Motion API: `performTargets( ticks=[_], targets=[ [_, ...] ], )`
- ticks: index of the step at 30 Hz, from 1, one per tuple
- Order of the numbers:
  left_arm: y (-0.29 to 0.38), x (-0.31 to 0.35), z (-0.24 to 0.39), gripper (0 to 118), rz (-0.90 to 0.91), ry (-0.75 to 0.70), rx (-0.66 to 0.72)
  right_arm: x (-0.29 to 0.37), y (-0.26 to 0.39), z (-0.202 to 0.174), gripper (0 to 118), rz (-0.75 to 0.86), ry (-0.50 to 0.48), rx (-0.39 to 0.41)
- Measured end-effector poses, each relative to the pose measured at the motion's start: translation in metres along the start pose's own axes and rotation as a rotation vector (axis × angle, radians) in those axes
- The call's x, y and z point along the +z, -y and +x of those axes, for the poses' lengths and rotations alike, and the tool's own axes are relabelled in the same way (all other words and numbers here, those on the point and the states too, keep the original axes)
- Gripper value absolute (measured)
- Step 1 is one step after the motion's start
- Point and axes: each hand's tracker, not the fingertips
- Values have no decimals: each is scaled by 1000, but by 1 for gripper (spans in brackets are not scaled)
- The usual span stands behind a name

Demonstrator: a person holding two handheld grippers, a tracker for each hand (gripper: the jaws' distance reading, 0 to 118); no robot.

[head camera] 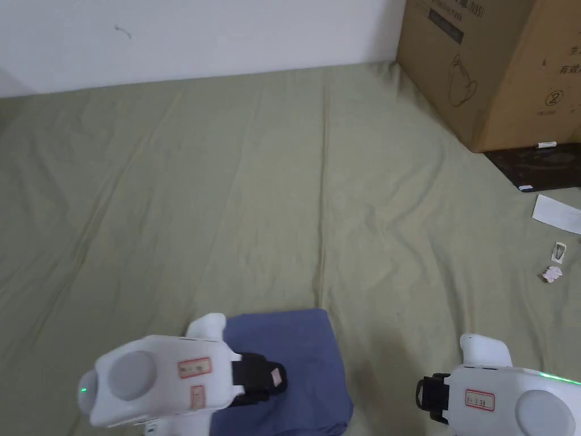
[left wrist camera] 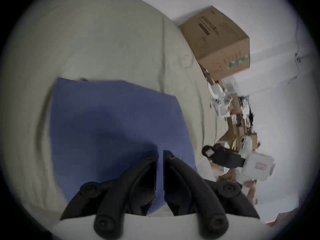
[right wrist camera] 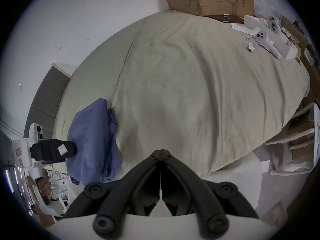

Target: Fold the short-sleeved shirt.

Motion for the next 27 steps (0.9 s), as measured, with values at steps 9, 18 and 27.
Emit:
performTargets(
  ticks=[9, 18, 27],
  targets=[
    [13, -57, 50, 0, -138, -88, -190, 2, 0, 16, 0, -2, 16, -29],
    [31, -84, 66, 0, -224, -30, -214, 4, 0, 22, 0, 2, 24, -48],
    [25, -19, 45, 0, -92, 1, -155, 10, -8, 3, 0, 15, 2, -2]
  ],
)
